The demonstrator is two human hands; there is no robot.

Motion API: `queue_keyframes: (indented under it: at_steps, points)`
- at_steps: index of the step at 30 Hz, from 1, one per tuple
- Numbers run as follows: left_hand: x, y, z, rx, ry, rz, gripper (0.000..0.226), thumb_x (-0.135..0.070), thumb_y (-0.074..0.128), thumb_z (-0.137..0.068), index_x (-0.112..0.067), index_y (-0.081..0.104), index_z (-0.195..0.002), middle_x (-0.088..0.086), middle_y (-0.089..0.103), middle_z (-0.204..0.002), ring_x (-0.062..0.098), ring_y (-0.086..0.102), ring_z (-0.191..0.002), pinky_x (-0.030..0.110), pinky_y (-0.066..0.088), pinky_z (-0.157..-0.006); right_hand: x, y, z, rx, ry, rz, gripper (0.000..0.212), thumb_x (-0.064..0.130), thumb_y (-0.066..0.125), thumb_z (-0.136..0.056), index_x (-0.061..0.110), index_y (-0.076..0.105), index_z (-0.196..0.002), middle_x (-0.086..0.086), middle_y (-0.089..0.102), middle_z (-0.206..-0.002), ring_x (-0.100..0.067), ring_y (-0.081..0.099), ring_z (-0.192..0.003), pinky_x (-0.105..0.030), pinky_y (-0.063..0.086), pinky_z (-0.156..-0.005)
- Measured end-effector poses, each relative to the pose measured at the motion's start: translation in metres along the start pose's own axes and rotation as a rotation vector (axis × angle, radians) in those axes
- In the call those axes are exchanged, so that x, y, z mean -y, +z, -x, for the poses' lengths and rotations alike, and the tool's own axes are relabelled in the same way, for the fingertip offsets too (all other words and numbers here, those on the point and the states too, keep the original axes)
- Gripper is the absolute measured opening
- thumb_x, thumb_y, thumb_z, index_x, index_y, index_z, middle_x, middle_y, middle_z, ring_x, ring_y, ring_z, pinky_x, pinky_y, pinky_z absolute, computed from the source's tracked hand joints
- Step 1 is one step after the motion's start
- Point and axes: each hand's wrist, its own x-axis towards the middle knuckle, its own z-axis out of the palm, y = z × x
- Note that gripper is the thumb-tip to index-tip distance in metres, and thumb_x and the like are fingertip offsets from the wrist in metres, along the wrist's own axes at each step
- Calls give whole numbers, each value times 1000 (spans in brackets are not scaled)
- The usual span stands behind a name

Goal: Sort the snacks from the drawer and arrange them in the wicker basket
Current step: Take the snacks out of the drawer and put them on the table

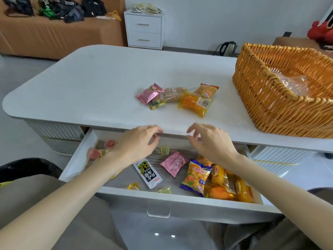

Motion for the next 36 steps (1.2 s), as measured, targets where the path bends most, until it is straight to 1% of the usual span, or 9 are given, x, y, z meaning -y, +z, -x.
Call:
queue_keyframes:
  at_steps: [4,10,14,18,21,23,26,30,36]
  points:
    - [0,37,4,274,-17,-63,30,-31,47,-96,-32,53,-126,-10,62,-121,12,60,-99,26,47,-71,-20,22,34,403,4,173,27,40,50,-95,29,57,-119,8,65,-111,-15,62,-100,-31,53,-76]
    - [1,103,-17,544,-161,108,53,-37,50,-96,-26,35,-145,6,40,-145,23,44,-129,38,42,-102,-56,73,49,757,-32,267,78,43,63,-88,32,19,-152,-2,24,-156,-25,19,-141,-42,37,-108]
    - [-10,141,-29,623,-271,188,74,-40,58,-91,-27,19,-152,11,20,-156,32,23,-142,45,28,-112,-57,91,49,713,94,192,105,47,73,-79,22,4,-154,-7,29,-153,-29,17,-141,-44,25,-114]
    - [-18,149,-34,613,-284,44,91,-25,67,-86,-29,5,-153,12,4,-159,38,9,-144,55,29,-110,-53,93,48,663,175,206,101,46,78,-74,12,20,-149,-8,35,-149,-30,23,-138,-44,23,-115]
    - [-11,152,-29,605,-286,58,96,-6,71,-78,-21,12,-152,13,15,-156,35,23,-141,46,37,-108,-57,89,43,727,201,178,80,46,80,-70,11,47,-133,-9,51,-133,-28,44,-123,-41,44,-101]
    - [0,151,-25,608,-263,81,71,-10,72,-80,-13,36,-140,11,37,-143,27,44,-126,37,45,-99,-61,83,39,738,262,91,70,49,82,-66,11,56,-118,-5,56,-120,-26,52,-110,-40,52,-91]
    - [11,140,-20,577,-246,144,37,-26,70,-84,-11,55,-114,9,47,-120,22,52,-104,28,44,-83,-65,71,32,632,323,80,65,55,81,-63,12,58,-106,-6,40,-129,-28,31,-122,-43,41,-99]
    - [22,114,-15,602,-254,202,47,-35,71,-83,-11,54,-120,5,45,-116,17,50,-98,26,44,-80,-74,68,28,575,375,54,76,50,81,-66,14,54,-127,-10,12,-153,-37,11,-138,-47,31,-109]
    - [53,61,-4,663,-285,199,33,-38,71,-83,-12,53,-92,-3,52,-87,10,47,-71,24,37,-63,-70,86,44,465,219,107,78,45,76,-72,13,44,-136,-4,-8,-159,-39,18,-141,-50,39,-107]
